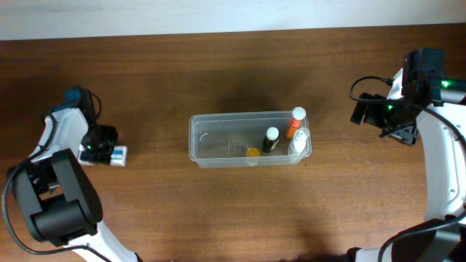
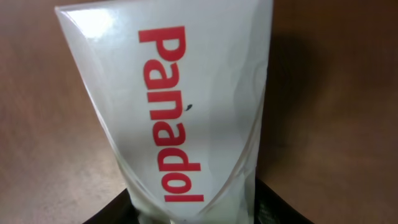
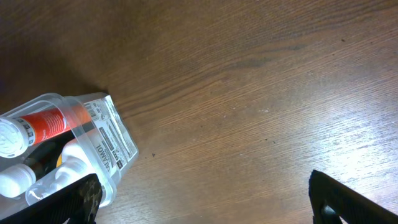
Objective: Pack container
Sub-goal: 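Move the left gripper to the Panadol box and grasp it, then lift the Panadol box over the container's far edge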
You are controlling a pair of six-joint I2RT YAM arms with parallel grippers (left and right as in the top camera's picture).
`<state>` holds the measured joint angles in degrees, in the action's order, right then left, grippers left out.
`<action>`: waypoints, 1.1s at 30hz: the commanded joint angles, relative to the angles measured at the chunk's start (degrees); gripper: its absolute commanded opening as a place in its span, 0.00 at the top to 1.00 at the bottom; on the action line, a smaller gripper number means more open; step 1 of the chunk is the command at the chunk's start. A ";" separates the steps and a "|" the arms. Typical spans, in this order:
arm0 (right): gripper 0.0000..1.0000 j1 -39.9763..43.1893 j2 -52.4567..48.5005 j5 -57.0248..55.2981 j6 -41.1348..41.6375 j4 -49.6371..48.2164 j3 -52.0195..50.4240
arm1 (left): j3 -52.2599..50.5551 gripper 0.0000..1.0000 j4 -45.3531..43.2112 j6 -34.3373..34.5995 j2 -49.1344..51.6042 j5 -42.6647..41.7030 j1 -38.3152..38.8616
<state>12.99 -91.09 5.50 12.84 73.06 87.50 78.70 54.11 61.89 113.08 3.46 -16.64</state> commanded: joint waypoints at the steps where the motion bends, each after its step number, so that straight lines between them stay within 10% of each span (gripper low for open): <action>1: 0.01 0.15 -0.31 0.09 -0.61 -0.04 -0.15 | 4.59 0.53 0.20 -8.02 -1.70 0.87 1.81; 33: 0.01 0.15 -0.31 0.09 -0.61 -0.39 -0.15 | 12.09 0.39 3.61 -83.25 -15.91 0.85 50.62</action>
<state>12.99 -91.09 5.48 12.82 72.84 87.50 89.80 57.54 -13.17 98.04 3.86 32.69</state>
